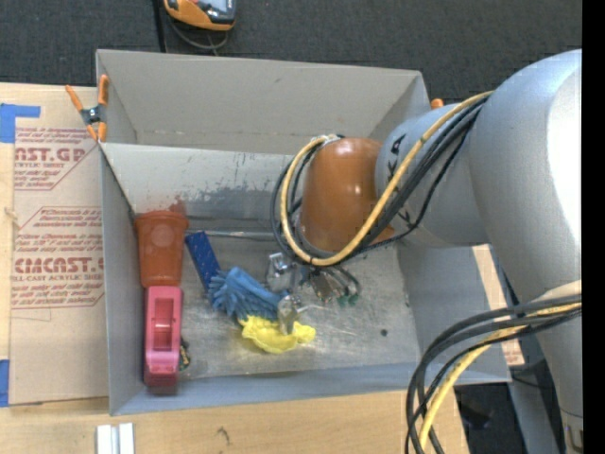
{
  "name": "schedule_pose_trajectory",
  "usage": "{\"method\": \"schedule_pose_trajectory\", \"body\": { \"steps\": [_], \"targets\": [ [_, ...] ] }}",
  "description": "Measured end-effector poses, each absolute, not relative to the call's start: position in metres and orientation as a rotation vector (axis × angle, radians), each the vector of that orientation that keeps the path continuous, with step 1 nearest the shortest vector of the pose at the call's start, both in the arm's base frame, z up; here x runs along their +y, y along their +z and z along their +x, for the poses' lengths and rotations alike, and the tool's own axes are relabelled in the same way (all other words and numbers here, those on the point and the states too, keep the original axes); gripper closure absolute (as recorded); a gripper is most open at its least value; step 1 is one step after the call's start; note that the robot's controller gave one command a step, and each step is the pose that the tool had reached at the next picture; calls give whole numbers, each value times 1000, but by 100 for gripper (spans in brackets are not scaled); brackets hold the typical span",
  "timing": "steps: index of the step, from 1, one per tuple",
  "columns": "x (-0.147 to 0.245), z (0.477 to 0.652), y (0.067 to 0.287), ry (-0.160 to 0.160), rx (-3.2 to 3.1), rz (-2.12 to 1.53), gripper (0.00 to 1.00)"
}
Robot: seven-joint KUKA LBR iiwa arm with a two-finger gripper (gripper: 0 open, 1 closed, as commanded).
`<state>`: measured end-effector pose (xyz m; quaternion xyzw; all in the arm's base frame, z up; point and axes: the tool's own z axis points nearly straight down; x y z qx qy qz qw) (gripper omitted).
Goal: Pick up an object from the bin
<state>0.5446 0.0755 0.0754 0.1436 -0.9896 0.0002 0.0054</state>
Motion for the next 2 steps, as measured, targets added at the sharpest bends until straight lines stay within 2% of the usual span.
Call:
{"method": "schedule_pose_trajectory", "body": {
  "steps": [1, 2],
  "targets": [
    [76, 545, 75, 1, -3098, 450, 100],
    [85, 587, 222, 0, -3020, 884, 100]
  ]
}}
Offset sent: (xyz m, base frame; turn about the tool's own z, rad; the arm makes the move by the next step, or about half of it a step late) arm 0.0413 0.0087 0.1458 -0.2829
